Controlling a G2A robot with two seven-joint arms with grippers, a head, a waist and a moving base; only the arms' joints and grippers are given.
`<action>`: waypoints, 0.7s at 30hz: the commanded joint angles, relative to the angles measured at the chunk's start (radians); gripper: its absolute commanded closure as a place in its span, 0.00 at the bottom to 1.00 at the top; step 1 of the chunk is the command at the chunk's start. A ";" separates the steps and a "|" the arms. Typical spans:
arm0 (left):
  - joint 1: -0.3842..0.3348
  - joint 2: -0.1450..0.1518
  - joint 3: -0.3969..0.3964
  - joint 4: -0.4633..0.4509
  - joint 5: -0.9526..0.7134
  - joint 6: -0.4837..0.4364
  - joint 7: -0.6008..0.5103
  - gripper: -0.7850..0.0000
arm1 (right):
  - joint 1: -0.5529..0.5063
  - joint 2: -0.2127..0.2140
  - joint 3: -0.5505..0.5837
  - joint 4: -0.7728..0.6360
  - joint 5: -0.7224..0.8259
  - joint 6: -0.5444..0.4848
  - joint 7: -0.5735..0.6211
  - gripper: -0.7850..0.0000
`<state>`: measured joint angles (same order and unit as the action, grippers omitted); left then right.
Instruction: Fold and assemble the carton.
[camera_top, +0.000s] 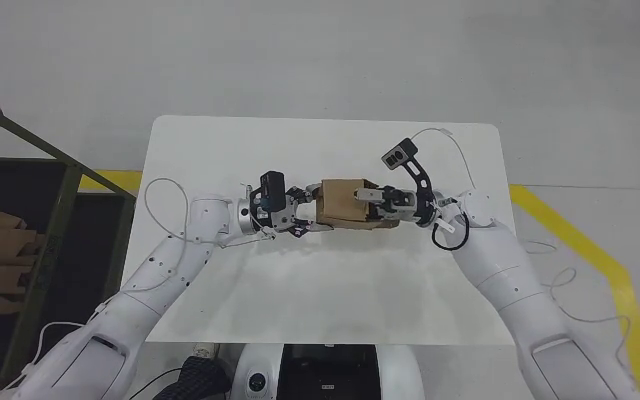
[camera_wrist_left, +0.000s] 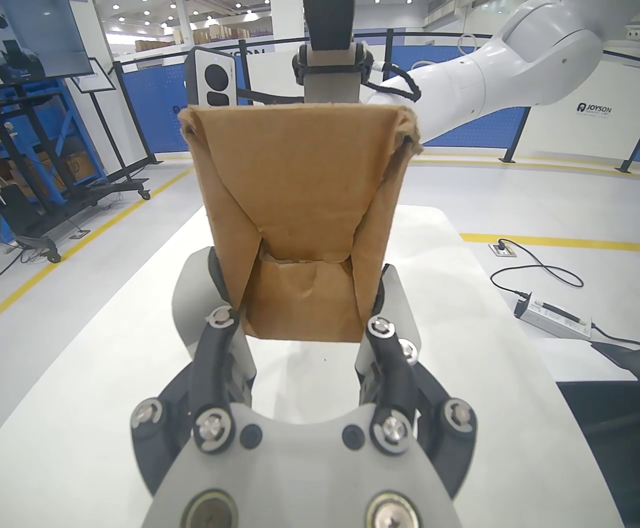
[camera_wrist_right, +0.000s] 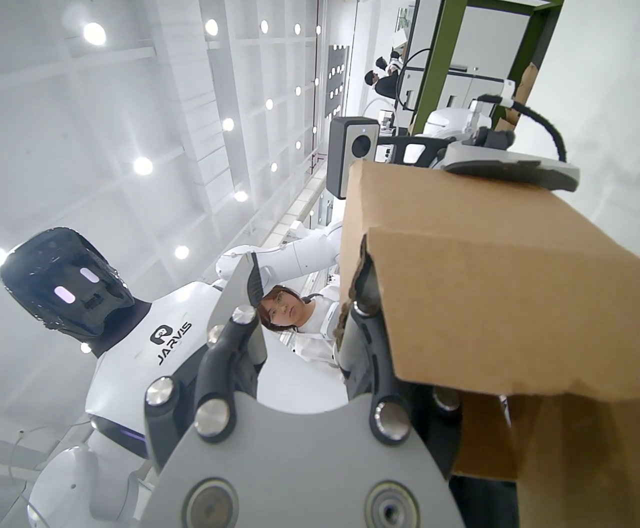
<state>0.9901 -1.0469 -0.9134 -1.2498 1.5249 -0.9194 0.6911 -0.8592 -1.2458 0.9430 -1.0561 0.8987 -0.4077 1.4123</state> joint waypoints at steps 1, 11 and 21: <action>0.000 0.000 0.000 0.000 0.000 0.000 0.003 0.48 | 0.001 -0.002 0.000 0.003 -0.004 0.002 0.002 0.59; 0.008 0.002 -0.010 -0.003 0.002 -0.001 0.028 0.54 | 0.008 -0.013 0.010 0.017 -0.008 0.009 0.009 0.56; 0.019 0.006 -0.024 -0.012 0.002 -0.002 0.065 0.57 | -0.009 -0.006 0.075 0.014 -0.002 0.012 0.012 0.56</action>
<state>1.0075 -1.0409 -0.9355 -1.2609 1.5285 -0.9206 0.7515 -0.8650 -1.2534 1.0095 -1.0412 0.8966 -0.3970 1.4232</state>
